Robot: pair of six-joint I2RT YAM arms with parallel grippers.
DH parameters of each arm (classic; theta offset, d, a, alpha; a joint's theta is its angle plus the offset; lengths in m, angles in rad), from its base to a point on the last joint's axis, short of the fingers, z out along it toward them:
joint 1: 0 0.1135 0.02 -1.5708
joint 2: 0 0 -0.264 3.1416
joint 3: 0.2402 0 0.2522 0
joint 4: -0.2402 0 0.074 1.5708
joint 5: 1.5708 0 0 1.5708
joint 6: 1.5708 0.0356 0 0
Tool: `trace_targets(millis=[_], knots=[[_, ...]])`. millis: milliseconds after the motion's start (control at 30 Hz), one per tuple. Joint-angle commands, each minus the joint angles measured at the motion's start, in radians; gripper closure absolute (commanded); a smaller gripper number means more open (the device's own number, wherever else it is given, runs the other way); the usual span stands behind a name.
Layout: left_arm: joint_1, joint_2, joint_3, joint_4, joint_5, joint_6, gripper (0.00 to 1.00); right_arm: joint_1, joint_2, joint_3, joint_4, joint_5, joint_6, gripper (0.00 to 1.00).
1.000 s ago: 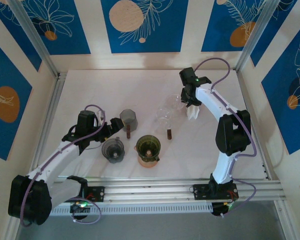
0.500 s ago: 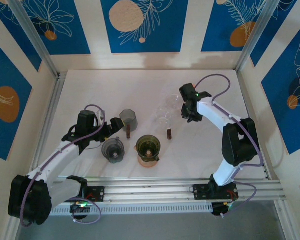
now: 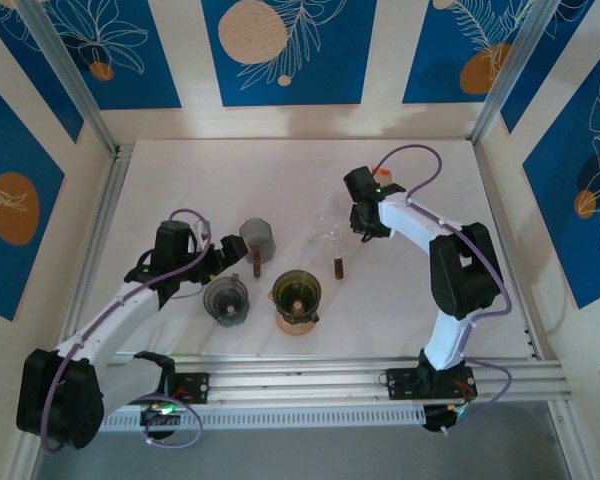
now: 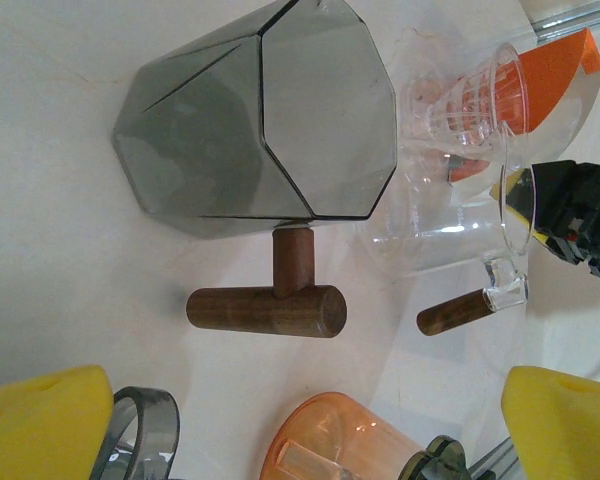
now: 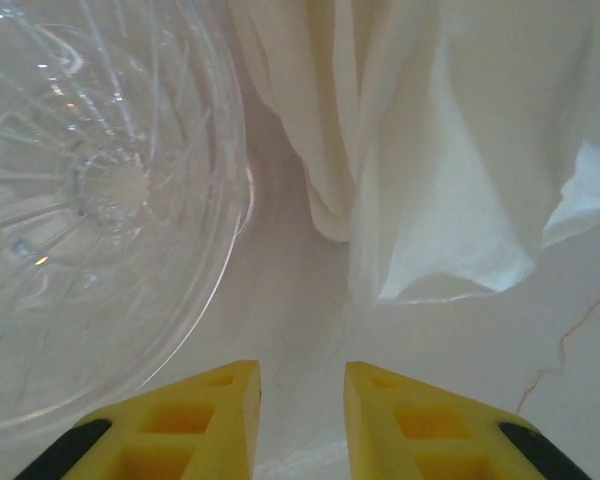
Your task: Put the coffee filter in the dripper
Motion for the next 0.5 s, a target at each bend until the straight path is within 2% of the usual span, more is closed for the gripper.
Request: trace_targets(millis=[0, 467], knots=[[-0.01, -0.004, 0.007, 0.008, 0.018, 0.002, 0.0, 0.002, 0.019, 0.026, -0.042, 0.068, -0.011, 0.72], [-0.01, -0.005, 0.007, 0.005, 0.017, -0.002, 0.0, 0.034, 0.102, 0.082, -0.055, 0.19, -0.072, 0.73]])
